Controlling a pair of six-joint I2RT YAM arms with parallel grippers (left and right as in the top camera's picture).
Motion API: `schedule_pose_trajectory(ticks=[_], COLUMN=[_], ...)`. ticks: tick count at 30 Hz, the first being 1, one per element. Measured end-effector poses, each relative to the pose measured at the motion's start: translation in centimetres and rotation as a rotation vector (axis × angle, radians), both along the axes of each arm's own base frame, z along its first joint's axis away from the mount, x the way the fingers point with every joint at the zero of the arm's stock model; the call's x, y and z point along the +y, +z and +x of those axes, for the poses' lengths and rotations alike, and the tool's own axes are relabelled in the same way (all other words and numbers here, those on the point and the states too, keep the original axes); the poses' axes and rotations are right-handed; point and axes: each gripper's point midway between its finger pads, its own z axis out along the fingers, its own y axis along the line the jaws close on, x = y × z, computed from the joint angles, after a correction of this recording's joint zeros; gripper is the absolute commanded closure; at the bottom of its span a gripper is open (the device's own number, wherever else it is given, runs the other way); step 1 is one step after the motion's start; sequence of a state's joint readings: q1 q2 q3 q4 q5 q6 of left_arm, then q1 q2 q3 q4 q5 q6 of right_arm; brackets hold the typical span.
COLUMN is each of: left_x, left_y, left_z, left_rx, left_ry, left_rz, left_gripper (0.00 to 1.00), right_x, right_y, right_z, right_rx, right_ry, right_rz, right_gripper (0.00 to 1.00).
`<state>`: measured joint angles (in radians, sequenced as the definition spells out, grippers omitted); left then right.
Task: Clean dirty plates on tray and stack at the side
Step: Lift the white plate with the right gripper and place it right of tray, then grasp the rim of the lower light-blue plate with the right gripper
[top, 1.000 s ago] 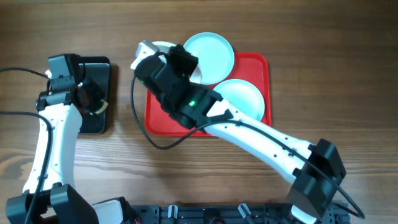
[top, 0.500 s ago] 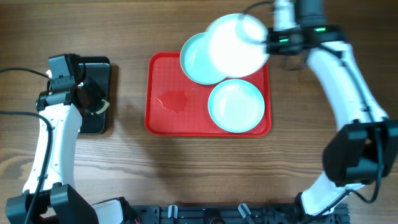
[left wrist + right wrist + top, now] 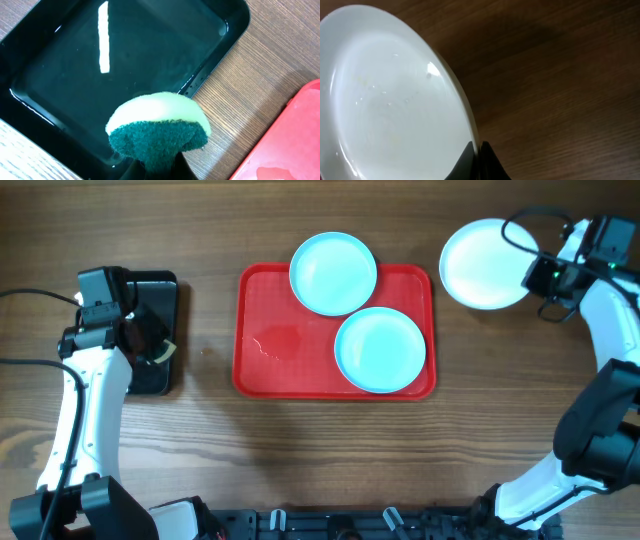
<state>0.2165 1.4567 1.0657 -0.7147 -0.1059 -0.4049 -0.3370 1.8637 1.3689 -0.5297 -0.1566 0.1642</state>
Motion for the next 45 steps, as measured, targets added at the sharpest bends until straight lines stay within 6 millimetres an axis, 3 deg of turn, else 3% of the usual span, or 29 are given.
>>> schedule_pose_trajectory(ticks=[6,7,8,9,11,14,16,19,22,26,30,33,37,40,45], left_x=[0.0,0.0,0.0,0.0,0.0,-0.4,-0.8,-1.3,-1.9,-2.9,-3.6,-4.1,-5.4,-6.4,-7.7], left_y=[0.0,0.0,0.0,0.0,0.1,0.1,0.1,0.1,0.0,-1.8,-2.3,-2.2,-2.1,-1.9,-1.6], left_z=[0.0,0.0,0.0,0.1,0.2,0.3,0.6,0.7,0.9,1.1,1.4,1.8,2.0,2.6,3.2], left_rx=[0.0,-0.001,-0.003,-0.004,-0.011,-0.016,-0.028,-0.034,-0.04,0.002,0.003,-0.01,-0.011,-0.031,-0.052], left_ry=[0.0,0.0,0.0,0.0,0.0,-0.011,-0.023,-0.038,-0.055,-0.078,-0.095,-0.11,-0.149,-0.181,-0.221], left_rz=[0.0,0.0,0.001,0.001,0.002,-0.019,-0.04,-0.068,-0.1,-0.166,-0.205,-0.216,-0.223,-0.222,-0.218], left_gripper=[0.96,0.96,0.96,0.96,0.94,0.94,0.94,0.93,0.94,0.96,0.96,0.96,0.96,0.96,0.96], right_x=[-0.3,-0.3,-0.2,-0.2,-0.1,1.7,4.4,12.1,19.2,23.8,26.2,27.5,27.7,28.2,29.1], right_y=[-2.6,-3.0,-3.3,-3.4,-3.4,-3.3,-2.7,-1.4,0.1,-0.1,-0.8,-3.7,-7.3,-7.5,-7.2], right_z=[-0.9,-1.1,-1.4,-1.5,-1.5,-1.3,-0.7,0.5,1.6,2.0,3.0,3.2,3.3,3.6,3.7], right_rx=[0.006,0.015,0.024,0.026,0.027,0.008,-0.028,-0.087,-0.144,-0.14,-0.175,-0.142,-0.094,-0.109,-0.127], right_ry=[-0.036,-0.039,-0.042,-0.048,-0.049,0.007,0.107,0.353,0.476,0.453,0.447,0.443,0.429,0.438,0.461], right_rz=[-0.019,-0.017,-0.013,-0.008,-0.003,0.086,0.176,0.251,0.263,0.182,0.137,0.134,0.141,0.167,0.182], right_gripper=[0.94,0.82,0.36,0.1,0.02,0.07,0.09,0.11,0.16,0.24,0.27,0.27,0.35,0.49,0.51])
